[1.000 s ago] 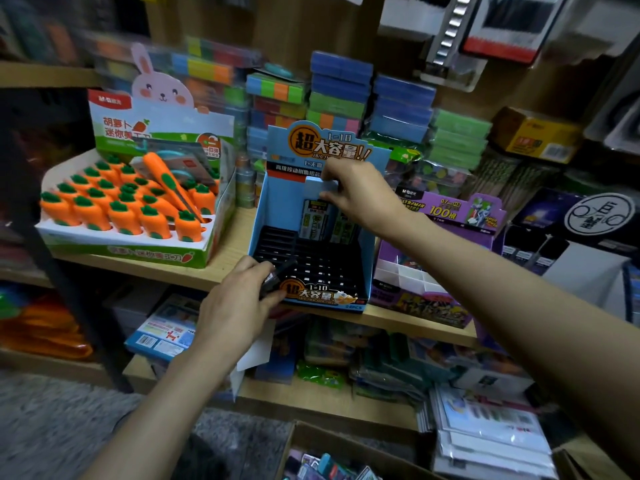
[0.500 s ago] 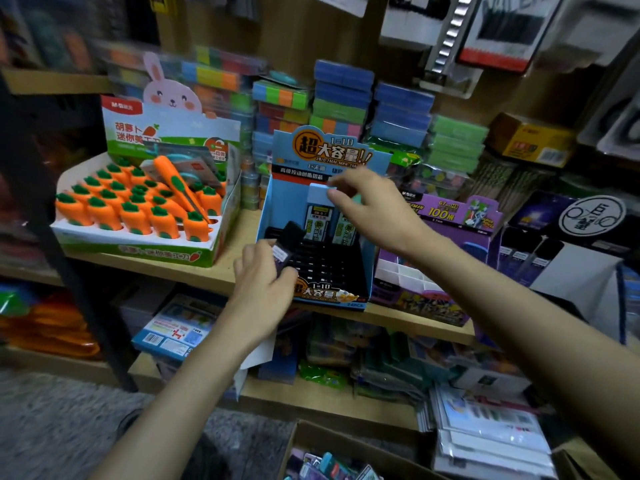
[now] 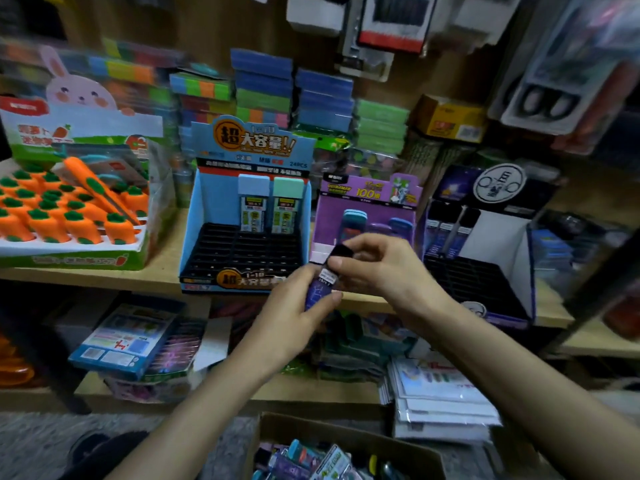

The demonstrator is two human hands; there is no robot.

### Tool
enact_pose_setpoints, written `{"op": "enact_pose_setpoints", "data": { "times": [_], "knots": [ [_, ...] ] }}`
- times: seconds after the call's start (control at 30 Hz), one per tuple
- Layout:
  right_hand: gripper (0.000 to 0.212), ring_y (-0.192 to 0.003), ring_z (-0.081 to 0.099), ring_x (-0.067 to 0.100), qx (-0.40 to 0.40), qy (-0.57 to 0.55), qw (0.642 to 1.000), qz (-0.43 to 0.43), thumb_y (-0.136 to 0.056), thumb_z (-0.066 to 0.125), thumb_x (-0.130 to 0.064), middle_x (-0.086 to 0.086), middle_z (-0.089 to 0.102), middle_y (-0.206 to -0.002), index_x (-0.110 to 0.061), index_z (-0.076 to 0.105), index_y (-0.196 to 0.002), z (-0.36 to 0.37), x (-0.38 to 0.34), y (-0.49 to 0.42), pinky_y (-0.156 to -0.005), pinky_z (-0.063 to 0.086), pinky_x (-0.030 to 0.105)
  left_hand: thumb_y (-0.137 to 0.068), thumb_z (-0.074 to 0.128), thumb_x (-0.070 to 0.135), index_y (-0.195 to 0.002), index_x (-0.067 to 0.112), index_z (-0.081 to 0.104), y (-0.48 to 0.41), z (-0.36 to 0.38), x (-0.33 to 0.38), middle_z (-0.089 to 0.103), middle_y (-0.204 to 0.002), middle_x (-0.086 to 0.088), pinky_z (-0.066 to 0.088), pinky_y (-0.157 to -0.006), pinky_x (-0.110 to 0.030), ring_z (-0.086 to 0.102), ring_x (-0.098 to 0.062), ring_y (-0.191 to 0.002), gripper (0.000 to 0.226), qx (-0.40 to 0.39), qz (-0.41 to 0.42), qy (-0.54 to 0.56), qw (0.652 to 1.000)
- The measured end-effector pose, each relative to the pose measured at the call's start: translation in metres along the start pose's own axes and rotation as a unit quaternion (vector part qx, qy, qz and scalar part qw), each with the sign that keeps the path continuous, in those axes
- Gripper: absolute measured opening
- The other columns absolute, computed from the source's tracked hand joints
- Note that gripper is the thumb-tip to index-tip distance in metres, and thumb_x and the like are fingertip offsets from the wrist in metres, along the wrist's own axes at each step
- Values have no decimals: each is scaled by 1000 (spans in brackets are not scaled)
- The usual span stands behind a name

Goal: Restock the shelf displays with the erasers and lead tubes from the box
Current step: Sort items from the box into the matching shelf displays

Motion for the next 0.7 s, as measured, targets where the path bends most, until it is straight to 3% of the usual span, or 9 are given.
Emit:
{"op": "enact_pose_setpoints", "data": {
  "times": [0.07, 0.2, 0.33, 0.47, 0.57, 0.7],
  "knots": [
    [10, -54, 59, 1, 54, 53, 997, -26, -78, 72, -6, -4, 63, -61, -12, 64, -80, -33, -2, 8, -54, 46, 12, -88, 62, 26, -110, 16, 54, -4, 17, 4, 53, -104, 2, 40, -77, -15, 50, -3, -92, 25, -7, 45, -57, 997],
    [17, -50, 59, -4, 189, 93, 975, -63, -80, 71, -7, -5, 61, -62, -21, 61, -80, -121, -16, 11, -48, 47, 11, -91, 57, 29, -129, 19, 47, -16, 42, 6, 47, -128, 5, 37, -100, -36, 42, -14, -121, 40, -22, 85, -182, 979],
    [20, -53, 63, 0, 267, 160, 947, -74, -80, 71, -7, 2, 63, -71, -8, 62, -97, -197, -12, 2, -52, 49, 17, -93, 54, 29, -137, 23, 43, -25, 60, 2, 40, -142, 9, 27, -110, -33, 32, -11, -134, 46, -42, 91, -232, 968],
    [23, -61, 63, 0, 264, 278, 920, -78, -82, 70, -9, 4, 67, -82, -6, 63, -104, -228, 6, -16, -59, 53, 20, -92, 55, 24, -139, 19, 42, -27, 66, -5, 40, -145, 6, 26, -112, -39, 33, -16, -136, 49, -23, 84, -291, 953],
    [18, -83, 67, 22, 235, 341, 904, -104, -82, 70, -10, 10, 70, -93, -7, 66, -100, -229, 15, -28, -76, 56, 39, -91, 56, 21, -141, 17, 40, -27, 66, -8, 38, -146, 4, 25, -110, -35, 35, -16, -134, 53, -15, 73, -288, 955],
    [17, -82, 62, 13, 196, 354, 906, -127, -80, 71, -7, 6, 69, -91, -9, 68, -96, -229, 21, -38, -79, 52, 34, -89, 59, 17, -141, 15, 40, -27, 65, -9, 39, -146, 2, 26, -110, -35, 36, -17, -134, 55, -19, 81, -291, 953]
  ]
}}
Point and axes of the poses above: each hand's wrist, its own y-axis away from the middle knuckle, its own z-axis out of the palm, x = y × z, the point moved 1 cm from there along -y, towards the middle knuckle
